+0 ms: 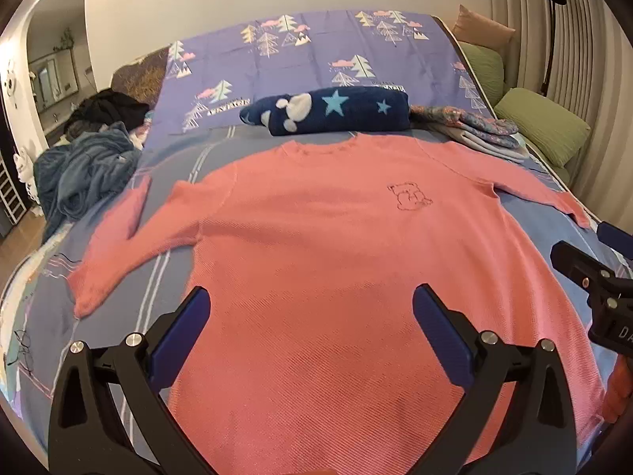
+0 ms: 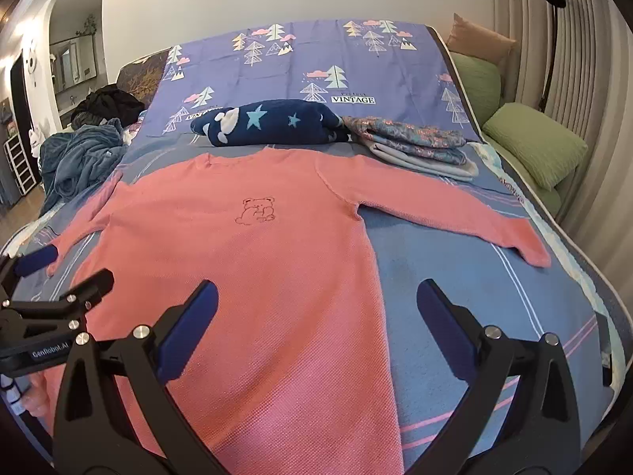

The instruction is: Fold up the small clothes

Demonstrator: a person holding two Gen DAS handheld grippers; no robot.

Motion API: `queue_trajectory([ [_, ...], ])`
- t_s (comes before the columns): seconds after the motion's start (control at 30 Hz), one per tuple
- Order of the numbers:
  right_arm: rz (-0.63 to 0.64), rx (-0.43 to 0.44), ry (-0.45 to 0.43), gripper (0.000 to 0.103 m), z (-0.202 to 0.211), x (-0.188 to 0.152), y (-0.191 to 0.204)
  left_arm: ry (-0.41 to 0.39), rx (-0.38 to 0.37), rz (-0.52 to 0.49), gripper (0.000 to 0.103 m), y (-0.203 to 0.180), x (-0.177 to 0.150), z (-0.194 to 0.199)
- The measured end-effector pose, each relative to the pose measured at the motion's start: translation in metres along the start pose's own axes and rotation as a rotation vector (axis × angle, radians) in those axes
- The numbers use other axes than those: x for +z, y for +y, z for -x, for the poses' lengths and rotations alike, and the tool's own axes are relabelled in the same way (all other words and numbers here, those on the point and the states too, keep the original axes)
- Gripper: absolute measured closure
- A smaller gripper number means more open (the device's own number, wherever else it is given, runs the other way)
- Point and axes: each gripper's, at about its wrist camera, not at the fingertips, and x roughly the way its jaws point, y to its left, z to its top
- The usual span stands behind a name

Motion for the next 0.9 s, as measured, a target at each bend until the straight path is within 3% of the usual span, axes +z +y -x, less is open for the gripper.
queue_trajectory([
  [0.23,-0.010,-0.013,-0.002,0.002,0.0020,-0.0020,-0.0021,0.055,-0.058,0.010,0.001,0.0022,-0.0013,-0.0044],
  [0.6,-0.003,-0.005,0.010,0.002,0.0007,-0.0026,0.0007,0.009,0.014,-0.001,0.001,-0.0027,-0.0022,0.0002],
  [0.9,0.001,-0.009,0.020,0.002,-0.0033,-0.0035,0.0040,-0.009,0.023,-0.011,0.001,0.0005,-0.0032,0.0017],
])
